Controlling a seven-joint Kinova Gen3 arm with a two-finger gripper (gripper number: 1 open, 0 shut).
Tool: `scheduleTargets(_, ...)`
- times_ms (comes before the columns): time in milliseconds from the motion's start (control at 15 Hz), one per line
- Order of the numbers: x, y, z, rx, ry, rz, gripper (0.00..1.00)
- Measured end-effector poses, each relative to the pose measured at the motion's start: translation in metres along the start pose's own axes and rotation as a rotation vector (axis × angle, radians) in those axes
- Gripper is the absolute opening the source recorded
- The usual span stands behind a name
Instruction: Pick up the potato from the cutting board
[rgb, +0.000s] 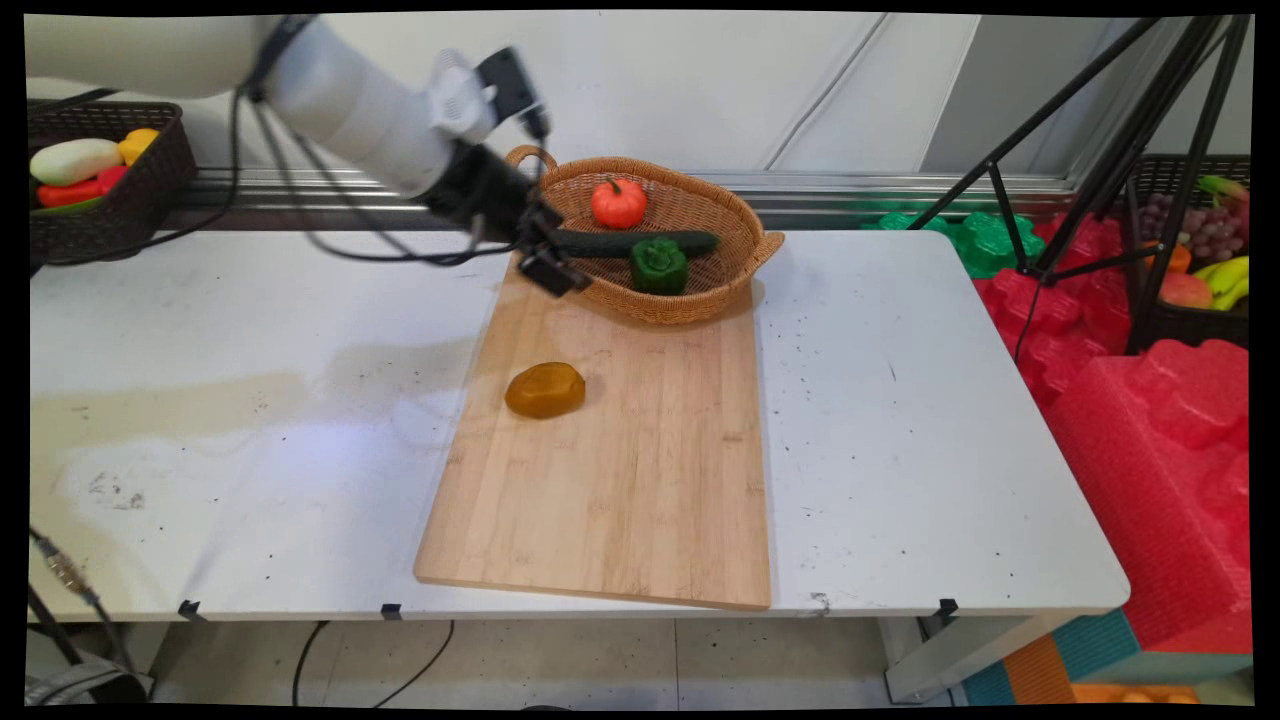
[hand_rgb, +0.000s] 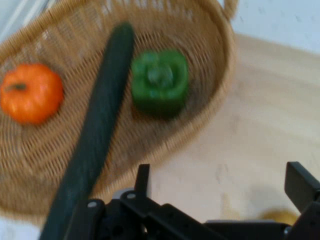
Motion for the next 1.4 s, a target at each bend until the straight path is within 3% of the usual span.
scheduleTargets(333,-0.047,0.009,-0.031,-0.033,-0.053,0.031,1.00)
scheduleTargets(733,-0.076,0.019,-0.041,-0.058,-0.100,0.046,1.00)
scheduleTargets(1400,-0.076,0.031,0.004,-0.074,-0.163,0.045,1.00)
